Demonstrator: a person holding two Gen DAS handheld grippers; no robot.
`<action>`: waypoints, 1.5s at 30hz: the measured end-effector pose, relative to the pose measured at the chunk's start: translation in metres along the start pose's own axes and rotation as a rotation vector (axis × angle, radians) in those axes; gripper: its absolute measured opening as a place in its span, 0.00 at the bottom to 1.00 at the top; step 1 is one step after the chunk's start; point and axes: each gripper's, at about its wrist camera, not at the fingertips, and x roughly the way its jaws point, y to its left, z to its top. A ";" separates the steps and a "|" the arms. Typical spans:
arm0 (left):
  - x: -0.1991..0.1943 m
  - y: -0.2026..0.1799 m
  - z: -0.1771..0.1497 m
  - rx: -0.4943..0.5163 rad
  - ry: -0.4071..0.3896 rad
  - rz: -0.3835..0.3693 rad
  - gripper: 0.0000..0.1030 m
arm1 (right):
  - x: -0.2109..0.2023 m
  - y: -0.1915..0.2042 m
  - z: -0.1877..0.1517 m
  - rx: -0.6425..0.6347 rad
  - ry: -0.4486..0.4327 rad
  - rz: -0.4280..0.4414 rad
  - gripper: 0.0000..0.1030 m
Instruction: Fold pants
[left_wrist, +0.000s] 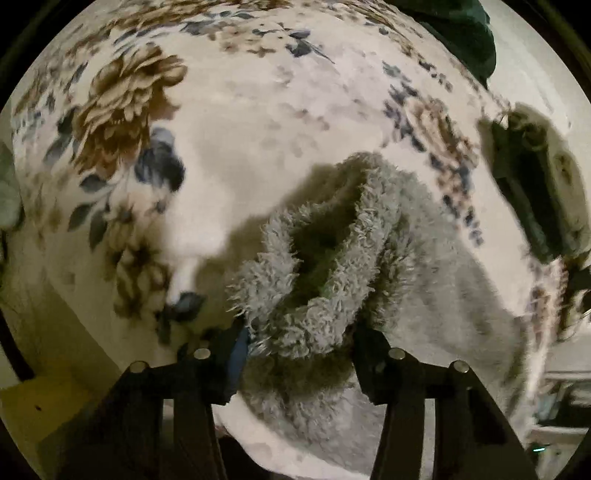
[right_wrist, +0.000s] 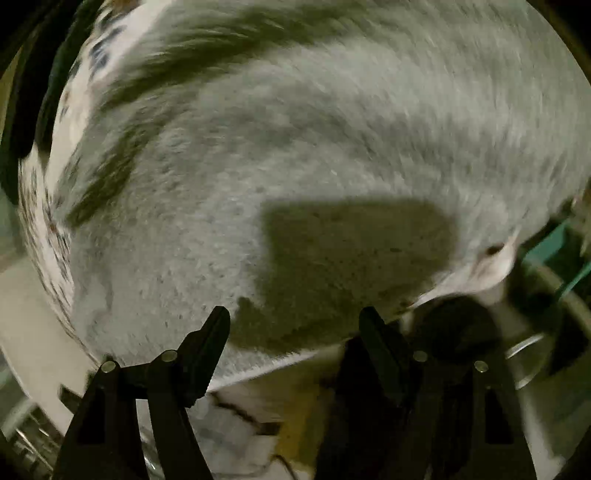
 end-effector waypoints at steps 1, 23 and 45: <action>-0.005 0.004 0.000 -0.018 0.002 -0.025 0.48 | 0.002 -0.007 0.000 0.020 -0.017 0.038 0.58; -0.029 0.004 0.026 0.114 -0.130 -0.006 0.12 | 0.006 0.046 -0.057 -0.100 -0.086 0.020 0.06; -0.008 -0.263 -0.132 0.553 0.115 -0.038 0.75 | -0.192 -0.235 0.061 0.230 -0.422 0.056 0.59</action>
